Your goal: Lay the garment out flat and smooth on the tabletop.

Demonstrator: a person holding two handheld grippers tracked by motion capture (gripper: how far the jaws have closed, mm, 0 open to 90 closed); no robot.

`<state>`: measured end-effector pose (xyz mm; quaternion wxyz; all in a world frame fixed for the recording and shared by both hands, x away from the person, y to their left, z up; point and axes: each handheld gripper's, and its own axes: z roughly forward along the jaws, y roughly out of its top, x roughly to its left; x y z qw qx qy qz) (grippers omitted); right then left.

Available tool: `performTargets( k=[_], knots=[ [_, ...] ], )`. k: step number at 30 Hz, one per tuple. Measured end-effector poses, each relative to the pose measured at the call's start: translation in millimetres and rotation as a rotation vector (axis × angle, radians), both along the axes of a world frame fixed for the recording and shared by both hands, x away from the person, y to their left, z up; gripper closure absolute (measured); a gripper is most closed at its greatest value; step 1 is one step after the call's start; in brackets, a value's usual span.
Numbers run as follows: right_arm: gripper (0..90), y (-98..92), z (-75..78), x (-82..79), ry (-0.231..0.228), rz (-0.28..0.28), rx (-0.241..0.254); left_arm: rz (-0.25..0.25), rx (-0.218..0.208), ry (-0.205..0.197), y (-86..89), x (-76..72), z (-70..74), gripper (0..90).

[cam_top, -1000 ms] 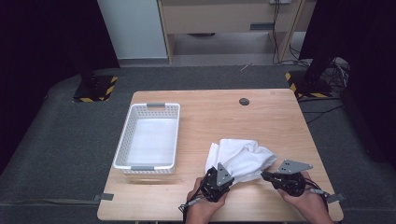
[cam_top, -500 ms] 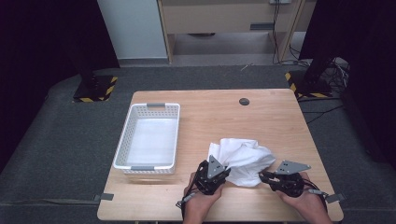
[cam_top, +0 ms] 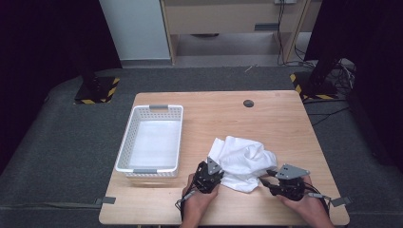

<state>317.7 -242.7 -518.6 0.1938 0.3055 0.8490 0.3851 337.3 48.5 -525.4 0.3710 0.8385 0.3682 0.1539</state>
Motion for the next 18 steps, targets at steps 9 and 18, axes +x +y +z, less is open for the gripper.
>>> performTargets(
  k=[9,18],
  knots=[
    [54.7,8.5,-5.3,2.2,-0.006,0.016,-0.008,0.007,0.022,-0.019,-1.8,-0.3,-0.2,68.0],
    [69.3,15.0,-4.2,3.4,-0.014,0.035,0.002,-0.011,-0.032,-0.082,1.5,-25.4,32.4,59.6]
  ],
)
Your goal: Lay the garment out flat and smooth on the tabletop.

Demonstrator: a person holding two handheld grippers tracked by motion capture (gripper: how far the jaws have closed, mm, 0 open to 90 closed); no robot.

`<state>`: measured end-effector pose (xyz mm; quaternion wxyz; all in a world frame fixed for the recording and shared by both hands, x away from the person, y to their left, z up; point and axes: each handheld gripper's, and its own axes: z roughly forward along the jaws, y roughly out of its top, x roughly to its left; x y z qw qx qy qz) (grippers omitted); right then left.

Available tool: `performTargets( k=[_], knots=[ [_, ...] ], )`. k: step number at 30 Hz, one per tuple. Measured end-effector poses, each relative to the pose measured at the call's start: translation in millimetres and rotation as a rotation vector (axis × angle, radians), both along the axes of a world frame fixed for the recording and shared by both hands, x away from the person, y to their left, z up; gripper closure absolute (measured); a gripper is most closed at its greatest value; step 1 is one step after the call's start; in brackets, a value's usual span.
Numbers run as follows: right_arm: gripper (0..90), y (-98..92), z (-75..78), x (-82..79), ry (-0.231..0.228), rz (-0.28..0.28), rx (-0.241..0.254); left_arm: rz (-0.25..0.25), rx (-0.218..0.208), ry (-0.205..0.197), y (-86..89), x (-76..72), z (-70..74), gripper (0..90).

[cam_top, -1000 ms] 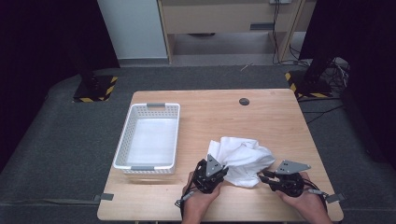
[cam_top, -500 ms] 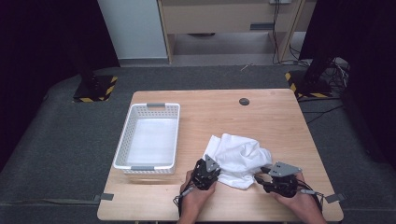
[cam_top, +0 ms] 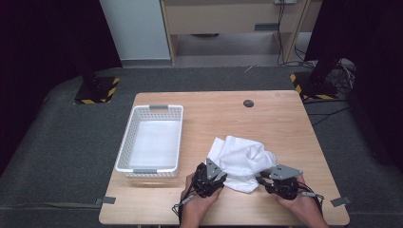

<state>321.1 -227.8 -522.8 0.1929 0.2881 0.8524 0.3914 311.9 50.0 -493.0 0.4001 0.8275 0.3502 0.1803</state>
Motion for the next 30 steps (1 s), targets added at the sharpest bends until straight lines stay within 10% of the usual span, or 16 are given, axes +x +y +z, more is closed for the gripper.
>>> performTargets(
  k=[15,30],
  knots=[
    [54.3,18.4,-8.0,4.7,0.057,0.005,0.052,-0.165,0.054,0.054,-51.8,-15.9,-28.0,57.4],
    [84.8,25.4,-8.9,4.6,0.059,0.020,0.022,-0.173,0.105,0.047,-56.7,-7.7,-36.3,70.3]
  ],
)
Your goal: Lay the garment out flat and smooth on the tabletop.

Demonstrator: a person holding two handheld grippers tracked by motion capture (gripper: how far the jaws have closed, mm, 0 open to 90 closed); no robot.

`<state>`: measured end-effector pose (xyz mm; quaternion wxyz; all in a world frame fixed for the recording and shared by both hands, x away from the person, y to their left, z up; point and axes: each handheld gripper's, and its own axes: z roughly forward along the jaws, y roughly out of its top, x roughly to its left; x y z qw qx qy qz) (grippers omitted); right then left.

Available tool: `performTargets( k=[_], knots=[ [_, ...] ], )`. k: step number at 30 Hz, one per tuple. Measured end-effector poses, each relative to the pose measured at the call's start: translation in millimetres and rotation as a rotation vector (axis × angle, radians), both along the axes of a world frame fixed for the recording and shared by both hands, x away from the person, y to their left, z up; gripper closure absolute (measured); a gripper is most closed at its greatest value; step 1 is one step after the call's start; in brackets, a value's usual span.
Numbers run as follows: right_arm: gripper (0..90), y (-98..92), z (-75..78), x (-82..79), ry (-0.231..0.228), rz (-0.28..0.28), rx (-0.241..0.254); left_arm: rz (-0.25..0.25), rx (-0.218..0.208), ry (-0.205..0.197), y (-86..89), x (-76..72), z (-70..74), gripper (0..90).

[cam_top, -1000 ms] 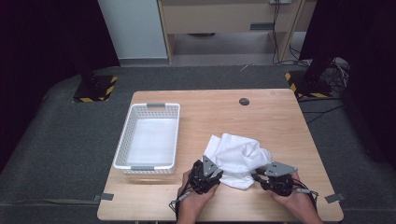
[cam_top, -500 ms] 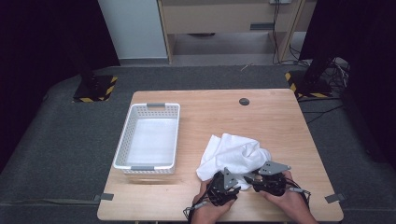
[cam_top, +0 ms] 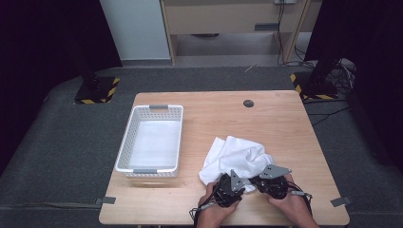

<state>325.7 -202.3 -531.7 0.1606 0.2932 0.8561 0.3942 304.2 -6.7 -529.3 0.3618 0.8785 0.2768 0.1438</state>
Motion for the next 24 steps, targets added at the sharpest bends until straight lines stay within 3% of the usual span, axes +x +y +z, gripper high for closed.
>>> performTargets(
  k=[2,4,7,12,19,22,24],
  knots=[
    [85.1,0.3,1.1,-0.7,-0.002,0.001,-0.004,-0.010,0.001,0.002,0.9,-0.5,0.5,80.8],
    [85.3,-0.9,3.5,-1.7,-0.004,-0.001,0.000,-0.018,-0.001,0.015,2.4,-0.4,1.7,84.8],
    [85.6,-5.0,9.5,-3.6,-0.006,0.001,0.016,-0.020,-0.015,0.019,5.3,-1.0,6.0,86.3],
    [85.6,-17.8,21.2,-6.8,-0.013,-0.004,0.045,-0.023,-0.055,-0.019,12.7,-6.2,23.7,86.6],
    [85.8,-38.2,37.8,-9.1,-0.034,-0.034,0.096,0.030,-0.170,-0.092,32.4,-9.1,55.3,86.7],
    [85.9,-50.0,42.3,-8.2,-0.035,-0.059,0.113,0.067,-0.193,-0.104,41.8,-5.1,59.3,86.7],
    [86.0,-59.2,42.7,-6.5,-0.027,-0.086,0.116,0.090,-0.190,-0.092,47.5,-0.3,56.3,86.7]
  ],
)
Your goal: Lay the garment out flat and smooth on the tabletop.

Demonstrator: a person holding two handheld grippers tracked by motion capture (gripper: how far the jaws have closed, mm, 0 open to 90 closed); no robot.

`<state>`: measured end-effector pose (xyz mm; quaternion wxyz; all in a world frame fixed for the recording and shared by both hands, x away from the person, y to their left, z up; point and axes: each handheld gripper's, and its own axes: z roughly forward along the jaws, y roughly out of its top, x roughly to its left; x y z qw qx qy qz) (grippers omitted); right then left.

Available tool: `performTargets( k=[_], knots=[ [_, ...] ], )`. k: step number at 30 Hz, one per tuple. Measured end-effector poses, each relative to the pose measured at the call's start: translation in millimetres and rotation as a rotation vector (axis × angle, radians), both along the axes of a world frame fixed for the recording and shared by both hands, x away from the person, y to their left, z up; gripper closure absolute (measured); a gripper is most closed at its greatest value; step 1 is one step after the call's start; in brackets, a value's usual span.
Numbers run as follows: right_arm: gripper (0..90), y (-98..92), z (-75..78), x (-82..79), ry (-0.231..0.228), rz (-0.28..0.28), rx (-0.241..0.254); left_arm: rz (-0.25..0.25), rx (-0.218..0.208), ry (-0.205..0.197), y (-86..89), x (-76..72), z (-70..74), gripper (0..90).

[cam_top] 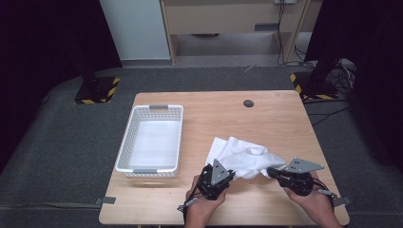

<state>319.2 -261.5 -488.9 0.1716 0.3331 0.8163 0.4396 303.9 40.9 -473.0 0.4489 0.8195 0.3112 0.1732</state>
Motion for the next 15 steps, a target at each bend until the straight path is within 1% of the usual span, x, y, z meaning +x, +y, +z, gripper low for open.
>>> performTargets(
  k=[4,6,9,12,15],
  knots=[
    [85.9,-16.0,-5.0,4.7,0.039,-0.048,-0.002,0.043,0.043,0.033,9.4,10.4,-14.2,86.7],
    [86.0,-21.6,-8.3,7.0,0.059,-0.067,-0.011,0.062,0.063,0.055,13.8,15.9,-21.7,86.7],
    [86.0,-28.4,-12.6,9.9,0.090,-0.096,-0.019,0.086,0.097,0.075,18.4,22.9,-31.8,86.7],
    [86.0,-34.6,-16.8,12.4,0.117,-0.123,-0.029,0.109,0.110,0.102,23.0,29.2,-40.7,86.8],
    [86.0,-38.3,-21.1,14.3,0.135,-0.135,-0.047,0.125,0.118,0.111,25.8,32.9,-44.7,86.7]
  ],
)
